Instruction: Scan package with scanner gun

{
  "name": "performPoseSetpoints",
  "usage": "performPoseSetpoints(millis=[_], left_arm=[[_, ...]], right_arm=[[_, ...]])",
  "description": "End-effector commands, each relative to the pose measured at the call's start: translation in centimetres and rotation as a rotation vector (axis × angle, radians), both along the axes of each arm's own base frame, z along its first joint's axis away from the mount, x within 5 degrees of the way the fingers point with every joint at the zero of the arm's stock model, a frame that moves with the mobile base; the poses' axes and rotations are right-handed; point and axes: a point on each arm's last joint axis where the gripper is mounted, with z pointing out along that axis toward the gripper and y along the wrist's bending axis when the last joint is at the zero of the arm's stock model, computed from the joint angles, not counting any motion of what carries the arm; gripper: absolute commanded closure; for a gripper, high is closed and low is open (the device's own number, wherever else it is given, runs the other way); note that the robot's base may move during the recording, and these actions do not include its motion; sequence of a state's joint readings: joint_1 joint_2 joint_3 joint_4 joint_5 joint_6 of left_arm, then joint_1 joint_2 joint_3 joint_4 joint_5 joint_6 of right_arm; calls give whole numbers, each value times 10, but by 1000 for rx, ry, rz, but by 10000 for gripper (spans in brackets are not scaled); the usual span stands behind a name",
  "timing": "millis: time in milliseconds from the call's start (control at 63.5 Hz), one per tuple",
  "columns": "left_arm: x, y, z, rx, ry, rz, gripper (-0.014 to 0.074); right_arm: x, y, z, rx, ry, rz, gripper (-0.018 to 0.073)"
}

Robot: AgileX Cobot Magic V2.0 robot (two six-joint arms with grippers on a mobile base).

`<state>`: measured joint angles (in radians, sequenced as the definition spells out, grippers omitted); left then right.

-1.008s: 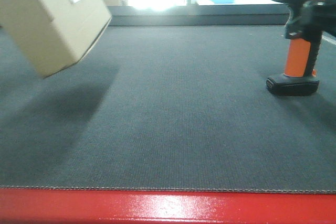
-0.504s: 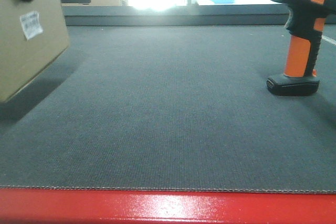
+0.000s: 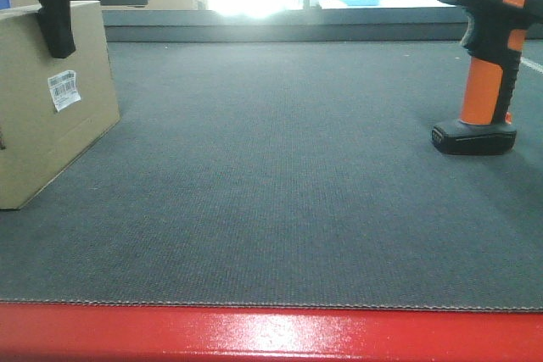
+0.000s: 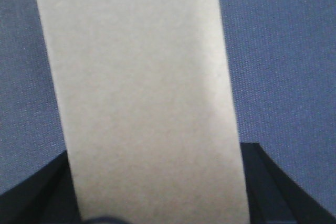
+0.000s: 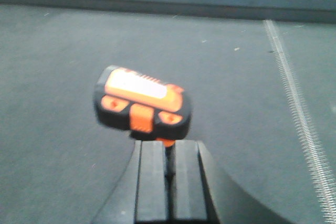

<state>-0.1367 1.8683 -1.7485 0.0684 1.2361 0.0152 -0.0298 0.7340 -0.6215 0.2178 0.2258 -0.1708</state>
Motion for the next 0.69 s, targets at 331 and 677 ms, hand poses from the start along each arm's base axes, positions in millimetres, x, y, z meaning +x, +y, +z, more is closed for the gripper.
performPoseSetpoints(millis=[331,677], left_arm=[[-1,0,4,-20,-22,17,52],[-54,8,89,-51,-248,15,141]], right_arm=[[-2,-3,4,-19,6,-14,712],[-3,-2,1,-18,38,-7,712]])
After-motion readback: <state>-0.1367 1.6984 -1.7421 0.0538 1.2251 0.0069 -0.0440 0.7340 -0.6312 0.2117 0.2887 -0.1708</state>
